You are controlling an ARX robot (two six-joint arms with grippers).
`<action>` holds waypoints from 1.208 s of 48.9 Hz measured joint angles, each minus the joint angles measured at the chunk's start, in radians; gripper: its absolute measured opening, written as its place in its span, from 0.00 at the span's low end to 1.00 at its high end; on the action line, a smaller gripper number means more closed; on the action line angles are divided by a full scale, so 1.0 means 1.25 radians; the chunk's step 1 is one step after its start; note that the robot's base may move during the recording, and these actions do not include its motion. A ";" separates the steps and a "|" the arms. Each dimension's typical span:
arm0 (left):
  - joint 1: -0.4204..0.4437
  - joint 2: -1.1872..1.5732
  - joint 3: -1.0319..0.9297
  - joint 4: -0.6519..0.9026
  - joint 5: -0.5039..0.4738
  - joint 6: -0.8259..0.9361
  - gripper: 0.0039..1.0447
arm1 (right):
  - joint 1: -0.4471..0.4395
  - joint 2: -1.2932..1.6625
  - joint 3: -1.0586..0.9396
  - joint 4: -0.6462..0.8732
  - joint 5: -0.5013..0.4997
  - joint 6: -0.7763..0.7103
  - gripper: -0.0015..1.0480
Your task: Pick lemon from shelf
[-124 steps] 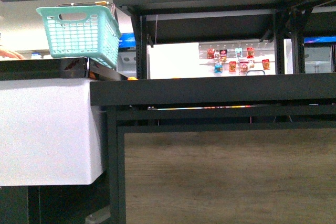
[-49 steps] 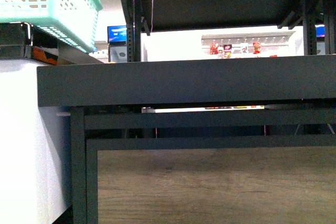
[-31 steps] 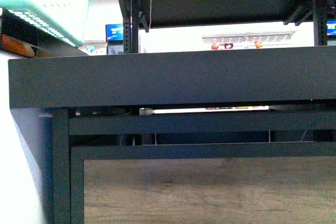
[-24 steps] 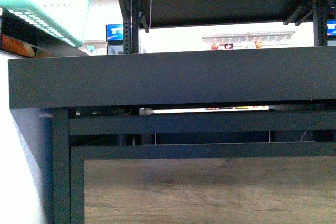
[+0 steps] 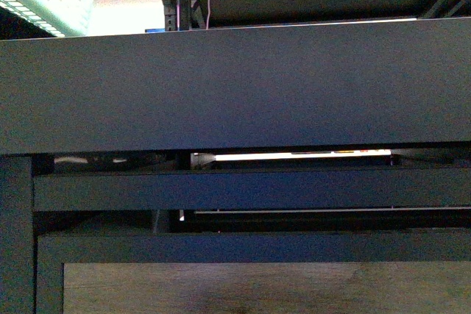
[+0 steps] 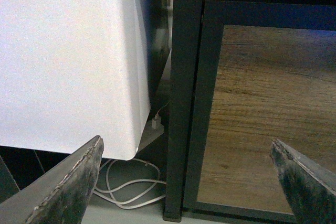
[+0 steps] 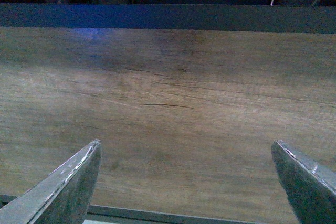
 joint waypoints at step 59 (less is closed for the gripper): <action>0.000 0.000 0.000 0.000 0.000 0.000 0.93 | 0.000 0.000 0.000 0.000 0.000 0.000 0.93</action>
